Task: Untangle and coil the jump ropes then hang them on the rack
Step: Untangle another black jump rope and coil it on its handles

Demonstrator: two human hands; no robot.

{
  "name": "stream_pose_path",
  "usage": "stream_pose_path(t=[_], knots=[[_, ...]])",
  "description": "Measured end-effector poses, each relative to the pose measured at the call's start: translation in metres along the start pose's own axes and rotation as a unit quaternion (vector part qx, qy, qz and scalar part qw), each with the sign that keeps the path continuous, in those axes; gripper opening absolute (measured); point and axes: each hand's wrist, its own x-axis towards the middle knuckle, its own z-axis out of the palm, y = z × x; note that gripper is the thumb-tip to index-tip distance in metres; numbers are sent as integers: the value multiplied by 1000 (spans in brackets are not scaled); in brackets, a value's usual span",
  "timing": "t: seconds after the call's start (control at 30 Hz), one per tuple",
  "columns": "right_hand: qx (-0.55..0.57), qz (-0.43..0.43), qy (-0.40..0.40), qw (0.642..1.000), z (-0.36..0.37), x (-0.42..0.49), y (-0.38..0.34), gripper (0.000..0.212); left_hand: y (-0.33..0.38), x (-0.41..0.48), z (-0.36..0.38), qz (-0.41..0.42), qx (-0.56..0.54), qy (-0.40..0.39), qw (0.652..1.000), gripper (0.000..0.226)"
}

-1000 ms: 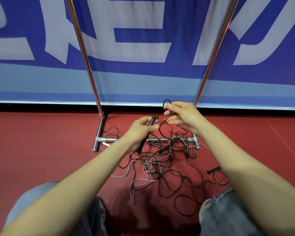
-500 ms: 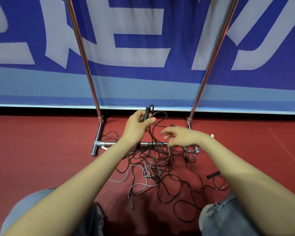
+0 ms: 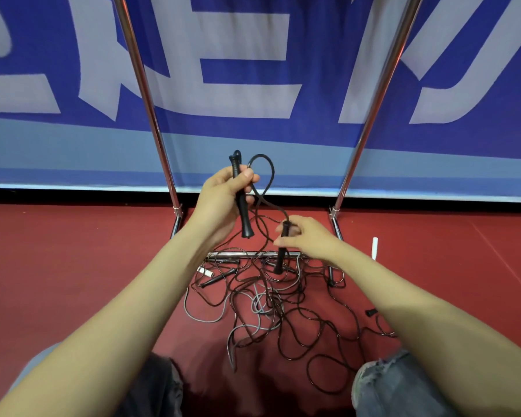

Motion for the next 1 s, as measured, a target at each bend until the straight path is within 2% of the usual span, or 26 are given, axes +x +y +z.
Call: stream_pose_path(t=[0.13,0.17,0.23,0.3,0.37,0.47,0.53,0.63,0.7,0.8,0.87,1.0], knots=[[129,-6,103,986,-17,-2,-8,5,-9,10,-13,-29,218,74,973,15],[177,-12,131,975,-21,-3,-12,2,-13,11,-14,-48,224,85,970,18],[219,-17,171,961,-28,-6,-22,11,-19,10,-13,-93,152,83,981,21],[211,-14,189,959,-30,-6,-30,21,-21,6,-9,-134,80,49,987,18],[182,19,196,963,-29,-2,-33,16,-25,3,-7,-147,107,12,983,17],[113,57,160,979,-22,0,-34,9,-29,-2,-2,-135,103,-1,985,23],[156,36,118,980,-17,-7,-37,14,-32,-4,0,-136,66,0,989,17],[262,4,57,963,-14,-19,-45,28,-34,-3,0,-139,21,1,990,13],[261,-5,30,965,-11,-22,-46,31,-35,-1,-1,-134,23,2,991,13],[263,-14,-1,965,-6,-24,-46,30,-37,0,-4,-117,84,5,990,15],[279,-10,-25,960,-5,-26,-47,32,-37,-2,-3,-116,76,3,990,15],[311,-9,-35,950,-8,-28,-46,40,-35,-4,-5,-97,94,10,991,14]])
